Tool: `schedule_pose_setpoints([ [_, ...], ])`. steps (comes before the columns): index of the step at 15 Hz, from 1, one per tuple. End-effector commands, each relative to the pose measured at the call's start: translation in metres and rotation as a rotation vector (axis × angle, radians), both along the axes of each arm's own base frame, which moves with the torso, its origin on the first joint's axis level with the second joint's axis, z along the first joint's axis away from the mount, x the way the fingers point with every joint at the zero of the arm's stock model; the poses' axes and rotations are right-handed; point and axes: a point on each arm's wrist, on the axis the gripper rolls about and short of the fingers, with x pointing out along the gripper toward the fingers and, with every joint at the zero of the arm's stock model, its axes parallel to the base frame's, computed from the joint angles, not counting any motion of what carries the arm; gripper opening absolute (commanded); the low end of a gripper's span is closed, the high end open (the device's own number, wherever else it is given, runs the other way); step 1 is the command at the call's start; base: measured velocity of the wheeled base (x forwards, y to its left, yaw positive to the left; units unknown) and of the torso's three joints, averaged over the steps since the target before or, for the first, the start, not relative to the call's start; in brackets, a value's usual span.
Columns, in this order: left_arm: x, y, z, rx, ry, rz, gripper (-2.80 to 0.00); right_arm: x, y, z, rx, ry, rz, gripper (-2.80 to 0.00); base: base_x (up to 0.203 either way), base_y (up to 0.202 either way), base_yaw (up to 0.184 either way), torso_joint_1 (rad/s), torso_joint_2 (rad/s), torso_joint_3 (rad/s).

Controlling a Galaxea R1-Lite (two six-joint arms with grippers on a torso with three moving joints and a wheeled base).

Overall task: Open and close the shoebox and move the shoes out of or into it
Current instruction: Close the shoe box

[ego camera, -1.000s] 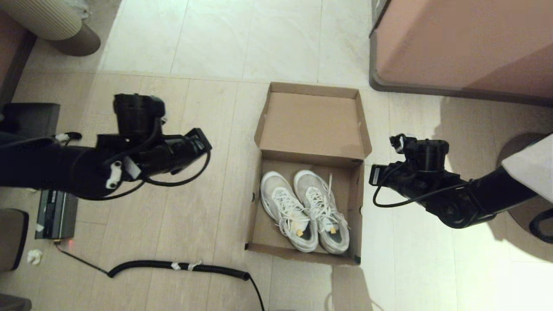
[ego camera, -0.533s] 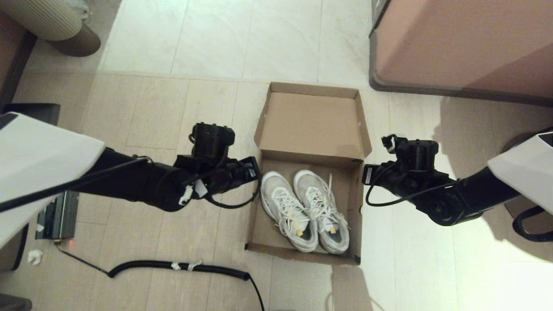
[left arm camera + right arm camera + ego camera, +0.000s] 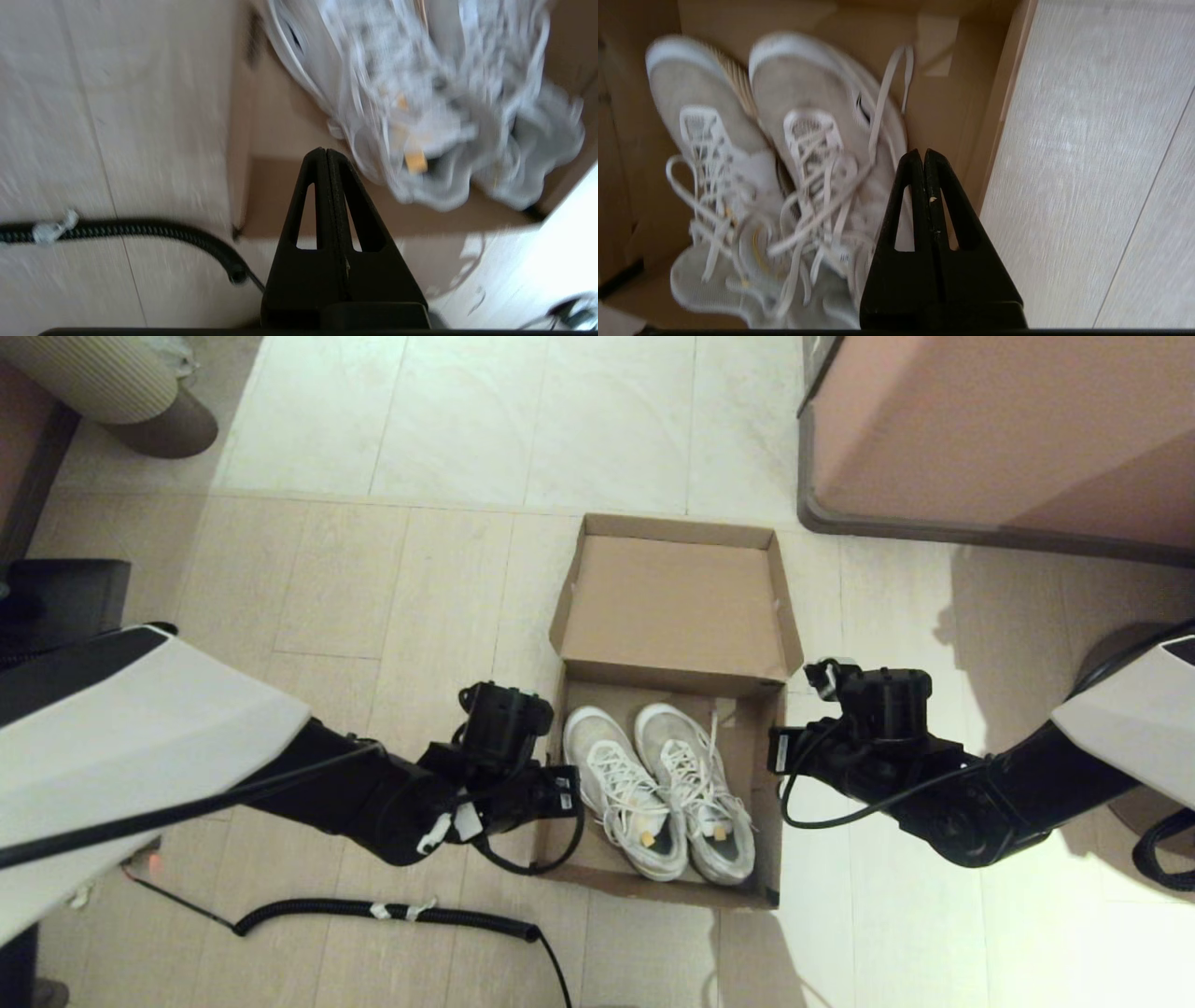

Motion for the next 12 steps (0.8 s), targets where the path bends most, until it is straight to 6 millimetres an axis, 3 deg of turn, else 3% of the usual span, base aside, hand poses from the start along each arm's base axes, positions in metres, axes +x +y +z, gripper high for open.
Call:
schedule_pose_setpoints([
  [1,-0.006,-0.006,-0.014,0.029,0.031,-0.01,-2.8,-0.01,0.004,-0.005,0.0,0.008,0.017,-2.8,0.0,0.0,0.0,0.0,0.0,0.0],
  [5,-0.006,-0.021,-0.042,0.049,0.006,0.001,-2.8,-0.03,0.012,-0.017,-0.011,0.038,0.055,-2.8,0.0,0.0,0.0,0.0,0.0,0.0],
  [9,0.0,-0.021,-0.076,0.143,0.024,0.038,-2.8,-0.044,0.02,-0.017,-0.001,0.011,0.089,-2.8,0.0,0.0,0.0,0.0,0.0,0.0],
  [12,0.001,-0.012,-0.053,0.096,-0.035,0.063,-2.8,-0.058,0.054,-0.016,0.032,0.022,0.193,-2.8,0.0,0.0,0.0,0.0,0.0,0.0],
])
